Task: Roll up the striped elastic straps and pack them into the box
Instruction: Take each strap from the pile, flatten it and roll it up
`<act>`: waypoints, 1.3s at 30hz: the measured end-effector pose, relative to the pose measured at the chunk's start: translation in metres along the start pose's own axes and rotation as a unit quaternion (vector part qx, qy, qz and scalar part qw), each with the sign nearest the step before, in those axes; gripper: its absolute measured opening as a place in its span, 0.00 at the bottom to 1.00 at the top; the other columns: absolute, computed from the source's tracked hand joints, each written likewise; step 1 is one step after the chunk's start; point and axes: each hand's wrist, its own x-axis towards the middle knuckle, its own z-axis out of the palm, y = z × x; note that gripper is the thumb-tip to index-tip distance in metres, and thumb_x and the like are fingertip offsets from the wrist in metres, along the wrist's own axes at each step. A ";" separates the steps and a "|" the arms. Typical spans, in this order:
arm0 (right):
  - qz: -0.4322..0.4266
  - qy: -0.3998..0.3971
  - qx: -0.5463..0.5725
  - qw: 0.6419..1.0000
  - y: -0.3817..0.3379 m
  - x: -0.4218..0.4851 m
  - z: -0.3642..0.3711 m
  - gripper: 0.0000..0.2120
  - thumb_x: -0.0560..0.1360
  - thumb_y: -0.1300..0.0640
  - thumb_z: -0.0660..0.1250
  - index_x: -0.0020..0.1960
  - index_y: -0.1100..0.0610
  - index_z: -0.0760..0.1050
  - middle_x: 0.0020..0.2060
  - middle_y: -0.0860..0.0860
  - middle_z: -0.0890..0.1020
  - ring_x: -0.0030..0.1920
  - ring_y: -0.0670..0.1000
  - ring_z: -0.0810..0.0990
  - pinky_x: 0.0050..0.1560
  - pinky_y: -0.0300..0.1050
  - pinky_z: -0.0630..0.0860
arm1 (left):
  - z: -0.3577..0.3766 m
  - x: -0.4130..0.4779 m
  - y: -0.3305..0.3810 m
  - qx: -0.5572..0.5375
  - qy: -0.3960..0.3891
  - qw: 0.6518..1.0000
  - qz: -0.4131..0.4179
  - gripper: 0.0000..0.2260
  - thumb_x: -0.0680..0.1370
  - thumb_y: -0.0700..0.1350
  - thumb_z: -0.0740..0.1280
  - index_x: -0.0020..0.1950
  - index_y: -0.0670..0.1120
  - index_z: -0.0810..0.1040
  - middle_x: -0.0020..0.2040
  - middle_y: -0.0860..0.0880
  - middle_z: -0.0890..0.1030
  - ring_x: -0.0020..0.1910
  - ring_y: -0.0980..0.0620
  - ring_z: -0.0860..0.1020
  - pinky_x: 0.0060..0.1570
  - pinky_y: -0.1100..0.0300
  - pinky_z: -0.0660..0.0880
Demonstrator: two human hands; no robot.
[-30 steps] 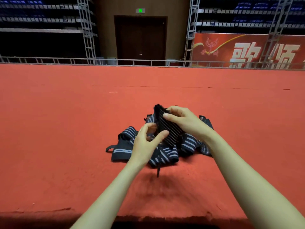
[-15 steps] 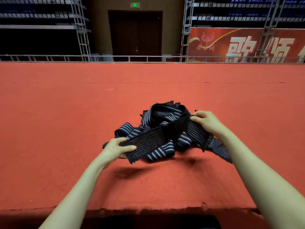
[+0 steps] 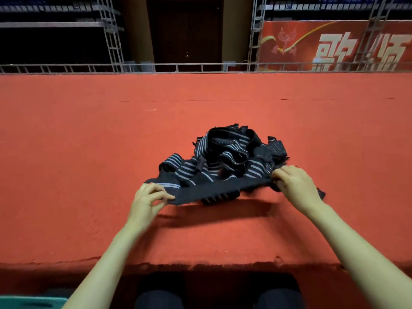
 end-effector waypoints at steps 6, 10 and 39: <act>-0.014 -0.134 0.077 0.988 -0.013 -0.087 0.036 0.07 0.68 0.58 0.75 0.44 0.52 0.80 0.38 0.47 0.79 0.41 0.52 0.79 0.42 0.47 0.76 | 0.006 -0.046 -0.023 0.083 -0.129 0.988 -0.004 0.14 0.72 0.56 0.59 0.45 0.56 0.84 0.43 0.55 0.79 0.46 0.56 0.69 0.45 0.59 0.67; 0.043 -0.140 0.142 0.979 -0.012 -0.099 0.033 0.02 0.72 0.57 0.73 0.44 0.53 0.81 0.42 0.45 0.80 0.45 0.50 0.78 0.48 0.35 0.68 | 0.002 -0.043 -0.018 0.065 -0.116 0.991 -0.021 0.14 0.73 0.56 0.59 0.46 0.56 0.84 0.44 0.59 0.77 0.46 0.57 0.69 0.44 0.54 0.71; 0.129 -0.276 0.174 0.936 -0.074 -0.068 0.056 0.24 0.76 0.37 0.60 0.70 0.42 0.67 0.66 0.45 0.68 0.69 0.48 0.63 0.73 0.53 0.54 | 0.074 -0.037 0.058 0.041 -0.242 0.957 -0.155 0.34 0.70 0.67 0.48 0.69 0.52 0.70 0.66 0.53 0.70 0.68 0.52 0.64 0.71 0.55 0.53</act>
